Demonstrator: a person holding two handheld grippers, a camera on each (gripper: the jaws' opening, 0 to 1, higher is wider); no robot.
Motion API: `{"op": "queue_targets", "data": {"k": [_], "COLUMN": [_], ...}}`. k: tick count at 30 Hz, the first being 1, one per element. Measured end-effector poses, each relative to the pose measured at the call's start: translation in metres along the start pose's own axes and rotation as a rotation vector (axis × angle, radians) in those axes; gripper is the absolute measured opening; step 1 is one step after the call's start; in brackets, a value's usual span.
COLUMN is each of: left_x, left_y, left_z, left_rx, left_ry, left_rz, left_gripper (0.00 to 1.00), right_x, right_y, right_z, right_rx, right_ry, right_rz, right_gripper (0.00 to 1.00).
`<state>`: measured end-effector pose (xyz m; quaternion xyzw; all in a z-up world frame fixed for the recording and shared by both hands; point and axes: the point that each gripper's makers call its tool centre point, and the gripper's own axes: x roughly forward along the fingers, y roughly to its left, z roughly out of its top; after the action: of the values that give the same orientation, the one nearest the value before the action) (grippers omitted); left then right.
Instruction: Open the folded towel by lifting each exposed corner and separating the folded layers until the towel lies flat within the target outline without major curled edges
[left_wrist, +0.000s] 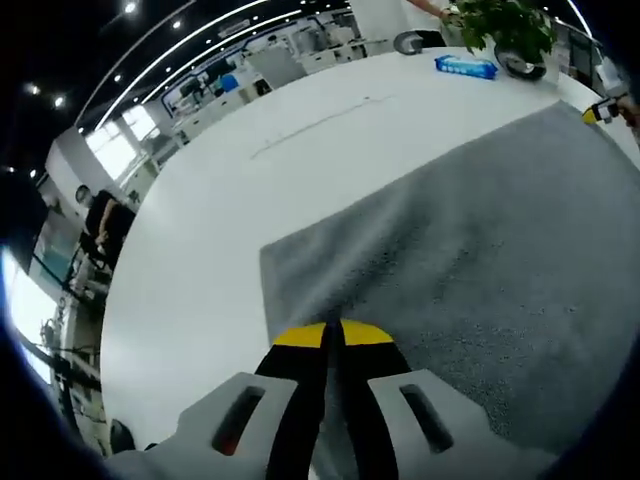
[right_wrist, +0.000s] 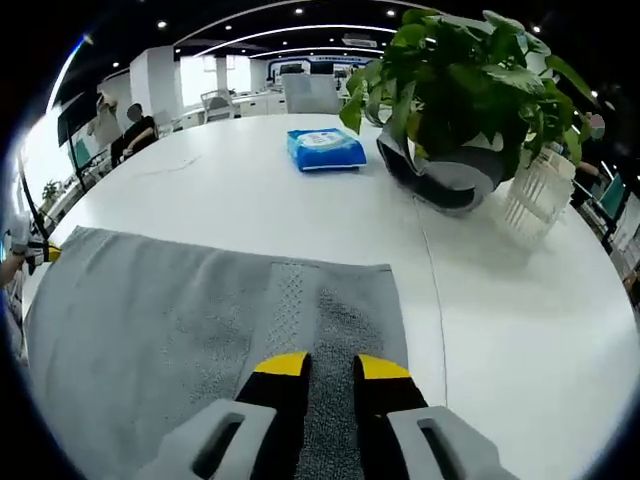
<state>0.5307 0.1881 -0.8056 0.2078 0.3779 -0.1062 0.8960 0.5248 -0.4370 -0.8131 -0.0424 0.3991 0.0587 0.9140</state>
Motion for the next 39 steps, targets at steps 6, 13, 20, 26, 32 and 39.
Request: {"op": "queue_targets", "data": {"k": [6,13,20,26,32,39], "left_x": [0.013,0.03,0.049,0.053,0.038,-0.027], "left_y": [0.008,0.017,0.028,0.03,0.036,0.01], "left_z": [0.011,0.026,0.042,0.045,0.045,0.053], "left_rx": [-0.008,-0.068,-0.059,-0.17,-0.341,-0.294], "left_ry": [-0.036,-0.071,-0.1,-0.112,-0.17,-0.296], "left_rz": [0.015,0.025,0.028,0.024,-0.011,-0.04], "left_gripper": [0.02,0.01,0.01,0.01,0.06,0.19], "right_x": [0.013,0.031,0.047,0.051,0.033,-0.029], "right_y": [-0.003,-0.005,-0.009,-0.01,-0.003,0.031], "right_z": [0.013,0.032,0.048,0.052,0.048,0.045], "right_rx": [0.012,0.014,-0.003,0.006,0.021,-0.087], "right_ry": [-0.037,-0.085,-0.115,-0.132,-0.131,-0.207], "right_rz": [-0.014,-0.025,-0.016,0.001,0.04,0.106], "right_gripper": [0.14,0.14,0.13,0.13,0.22,0.4]}}
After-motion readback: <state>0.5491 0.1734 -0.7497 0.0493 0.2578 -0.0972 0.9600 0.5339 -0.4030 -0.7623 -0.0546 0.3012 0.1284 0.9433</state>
